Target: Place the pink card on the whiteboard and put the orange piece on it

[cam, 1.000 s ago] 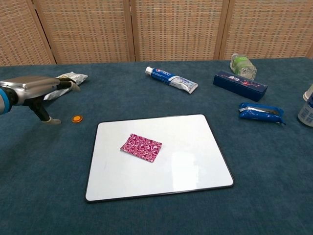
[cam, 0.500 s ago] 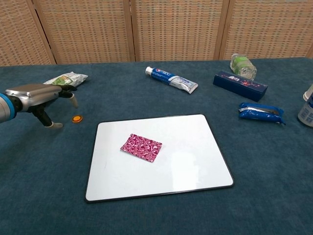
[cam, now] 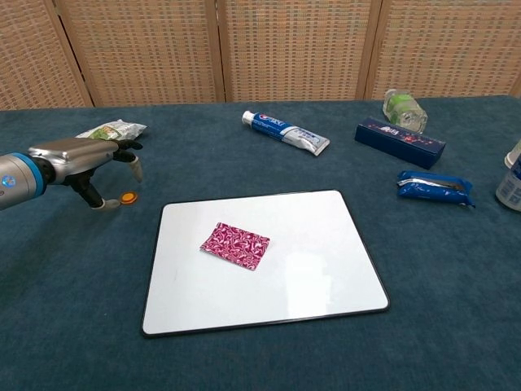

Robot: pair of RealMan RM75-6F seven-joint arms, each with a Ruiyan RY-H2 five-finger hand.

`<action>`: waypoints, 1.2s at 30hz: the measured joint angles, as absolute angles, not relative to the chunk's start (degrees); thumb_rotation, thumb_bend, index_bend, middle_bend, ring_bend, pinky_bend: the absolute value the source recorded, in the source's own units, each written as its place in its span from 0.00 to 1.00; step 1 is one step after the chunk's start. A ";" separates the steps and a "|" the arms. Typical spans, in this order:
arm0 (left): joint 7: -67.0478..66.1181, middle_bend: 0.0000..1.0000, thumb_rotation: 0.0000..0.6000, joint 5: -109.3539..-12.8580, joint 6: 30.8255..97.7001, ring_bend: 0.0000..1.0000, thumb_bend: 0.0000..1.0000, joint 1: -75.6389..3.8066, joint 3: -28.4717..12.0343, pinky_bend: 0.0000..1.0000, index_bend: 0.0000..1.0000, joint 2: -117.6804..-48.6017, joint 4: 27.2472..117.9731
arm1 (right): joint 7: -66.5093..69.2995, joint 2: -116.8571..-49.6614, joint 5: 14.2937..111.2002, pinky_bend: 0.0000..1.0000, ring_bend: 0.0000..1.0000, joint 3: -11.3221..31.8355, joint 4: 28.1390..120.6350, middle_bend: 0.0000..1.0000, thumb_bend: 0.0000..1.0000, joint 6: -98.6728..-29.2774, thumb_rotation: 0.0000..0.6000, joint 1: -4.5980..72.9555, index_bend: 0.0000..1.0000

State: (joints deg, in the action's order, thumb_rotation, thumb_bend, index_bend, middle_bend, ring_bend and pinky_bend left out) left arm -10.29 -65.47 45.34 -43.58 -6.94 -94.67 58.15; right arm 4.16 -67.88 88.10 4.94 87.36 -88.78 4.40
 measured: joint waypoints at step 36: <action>-11.89 0.00 1.00 -64.04 44.77 0.00 0.37 -43.67 -9.27 0.00 0.55 -96.50 56.04 | 4.76 -67.40 87.40 0.00 0.00 4.92 88.00 0.00 0.00 -87.88 1.00 4.41 0.00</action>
